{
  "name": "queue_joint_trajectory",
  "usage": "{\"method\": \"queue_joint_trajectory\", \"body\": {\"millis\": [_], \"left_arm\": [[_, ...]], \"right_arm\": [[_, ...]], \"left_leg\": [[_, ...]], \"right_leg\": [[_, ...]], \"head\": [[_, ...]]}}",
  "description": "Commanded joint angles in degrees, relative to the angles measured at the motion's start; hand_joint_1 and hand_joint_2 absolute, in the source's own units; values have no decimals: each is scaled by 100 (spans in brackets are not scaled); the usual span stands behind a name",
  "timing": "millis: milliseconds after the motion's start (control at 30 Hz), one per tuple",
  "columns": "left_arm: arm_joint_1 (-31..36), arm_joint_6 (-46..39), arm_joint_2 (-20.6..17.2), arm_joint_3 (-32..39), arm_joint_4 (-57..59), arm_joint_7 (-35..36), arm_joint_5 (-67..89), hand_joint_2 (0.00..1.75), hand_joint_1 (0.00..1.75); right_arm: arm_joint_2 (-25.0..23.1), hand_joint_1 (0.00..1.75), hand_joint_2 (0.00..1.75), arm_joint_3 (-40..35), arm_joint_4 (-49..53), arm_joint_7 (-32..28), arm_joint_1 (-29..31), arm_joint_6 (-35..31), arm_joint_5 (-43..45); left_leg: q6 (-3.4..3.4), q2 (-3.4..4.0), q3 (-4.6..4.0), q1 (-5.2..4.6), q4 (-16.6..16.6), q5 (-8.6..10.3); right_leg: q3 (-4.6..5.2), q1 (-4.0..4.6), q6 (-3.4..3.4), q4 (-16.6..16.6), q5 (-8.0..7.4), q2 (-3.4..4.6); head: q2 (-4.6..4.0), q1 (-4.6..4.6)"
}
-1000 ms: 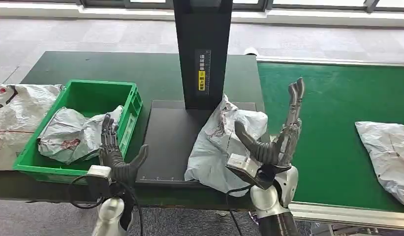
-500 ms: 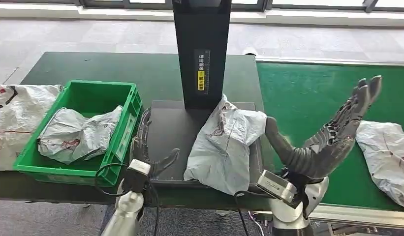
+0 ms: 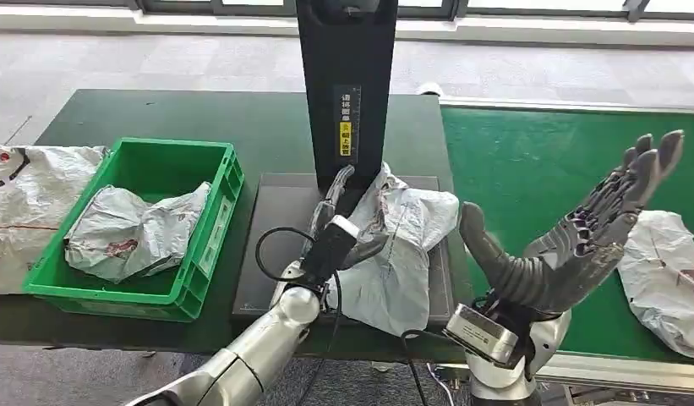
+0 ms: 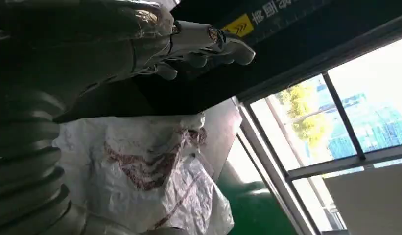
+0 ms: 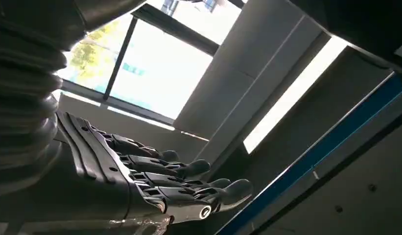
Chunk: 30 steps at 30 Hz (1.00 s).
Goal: Moved the parcel from conveyor to table for the left to box.
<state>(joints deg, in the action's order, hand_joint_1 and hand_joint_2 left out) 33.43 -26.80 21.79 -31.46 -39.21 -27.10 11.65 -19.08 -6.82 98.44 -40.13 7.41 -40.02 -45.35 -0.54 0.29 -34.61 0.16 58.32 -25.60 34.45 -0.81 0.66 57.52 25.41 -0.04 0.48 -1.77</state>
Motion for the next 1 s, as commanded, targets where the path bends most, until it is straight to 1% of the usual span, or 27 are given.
{"method": "queue_joint_trajectory", "body": {"millis": [33, 133, 167, 233, 267, 300, 333, 367, 400, 433, 500, 533, 633, 733, 1000], "left_arm": [[624, -29, -179, -1382, 1255, 249, -221, 175, 0], [700, -284, -179, -2081, 1466, 683, -352, 175, 0], [721, -348, -179, -2235, 1520, 817, -299, 175, 0], [792, -549, -179, -2691, 1844, 1314, 33, 175, 0], [763, -584, -179, -2912, 1841, 1636, 150, 175, 0], [787, -647, -179, -3069, 1969, 1804, 301, 175, 0], [788, -789, -179, -3346, 2059, 2133, 563, 175, 0], [798, -902, -179, -3609, 2109, 2461, 833, 175, 0], [793, -932, -179, -3831, 2215, 2688, 1060, 175, 0], [769, -934, -179, -4031, 2241, 2931, 1263, 175, 0], [783, -869, -179, -4380, 2283, 3325, 1639, 175, 0], [783, -869, -179, -4380, 2283, 3325, 1639, 175, 0], [783, -869, -179, -4380, 2283, 3325, 1639, 175, 0], [783, -869, -179, -4380, 2283, 3325, 1639, 175, 0], [783, -869, -179, -4380, 2283, 3325, 1639, 175, 0]], "right_arm": [[-92, 0, 175, 60, 61, 13, -290, 2, 31], [-92, 0, 175, 92, 119, 13, -360, 2, 50], [-92, 0, 175, 97, 125, 13, -372, 2, 49], [-92, 0, 175, 70, 128, 13, -398, 2, 52], [-92, 0, 175, 56, 132, 14, -407, 2, 52], [-92, 0, 175, 45, 141, 13, -407, 2, 59], [-92, 0, 175, 34, 153, 23, -411, 2, 57], [-92, 0, 175, 38, 174, 15, -418, 2, 48], [-92, 0, 175, 18, 181, 27, -422, 2, 57], [-92, 0, 175, 7, 192, 30, -431, 2, 52], [-92, 0, 175, -24, 198, 25, -435, 2, 57], [-92, 0, 175, -24, 198, 25, -435, 2, 57], [-92, 0, 175, -24, 198, 25, -435, 2, 57], [-92, 0, 175, -24, 198, 25, -435, 2, 57], [-92, 0, 175, -24, 198, 25, -435, 2, 57]], "left_leg": [[-3, -7, 22, 6, -14, -1], [-2, -18, 16, 5, -11, 1], [-2, -22, 27, 4, -21, 4], [-1, -12, 16, 3, -12, 1], [-1, -15, 24, 6, -20, 2], [-1, -11, 23, 4, -19, 2], [-1, -8, 15, 6, -10, -1], [-2, -12, 26, 4, -21, 1], [-2, -9, 18, 5, -14, -1], [-3, -11, 32, 7, -24, 0], [-2, -7, 18, 5, -13, -2], [-3, -8, 29, 3, -24, 0], [-2, -2, 14, 5, -10, -2], [-2, 3, 33, 4, -25, 0], [-2, 1, 40, 6, -17, -1]], "right_leg": [[-24, 6, -7, -15, 3, -5], [-22, 5, -5, -12, 5, -17], [-33, 5, -6, -21, 5, -20], [-18, 3, -3, -11, 5, -11], [-30, 6, -4, -22, 4, -13], [-26, 4, -4, -19, 4, -10], [-19, 6, -3, -12, 5, -7], [-30, 4, -5, -21, 4, -10], [-22, 5, -4, -15, 5, -8], [-37, 7, -6, -26, 5, -9], [-21, 5, -4, -13, 5, -6], [-30, 3, -6, -21, 5, -6], [-18, 5, -3, -11, 4, -2], [-36, 4, -5, -23, 1, 3], [-44, 6, -4, -18, 2, 1]], "head": [[0, 0], [0, 0], [0, 0], [0, 0], [0, 0], [0, 0], [0, 0], [0, 0], [0, 0], [0, 0], [0, 0], [0, 0], [0, 0], [0, 0], [0, 0]]}}
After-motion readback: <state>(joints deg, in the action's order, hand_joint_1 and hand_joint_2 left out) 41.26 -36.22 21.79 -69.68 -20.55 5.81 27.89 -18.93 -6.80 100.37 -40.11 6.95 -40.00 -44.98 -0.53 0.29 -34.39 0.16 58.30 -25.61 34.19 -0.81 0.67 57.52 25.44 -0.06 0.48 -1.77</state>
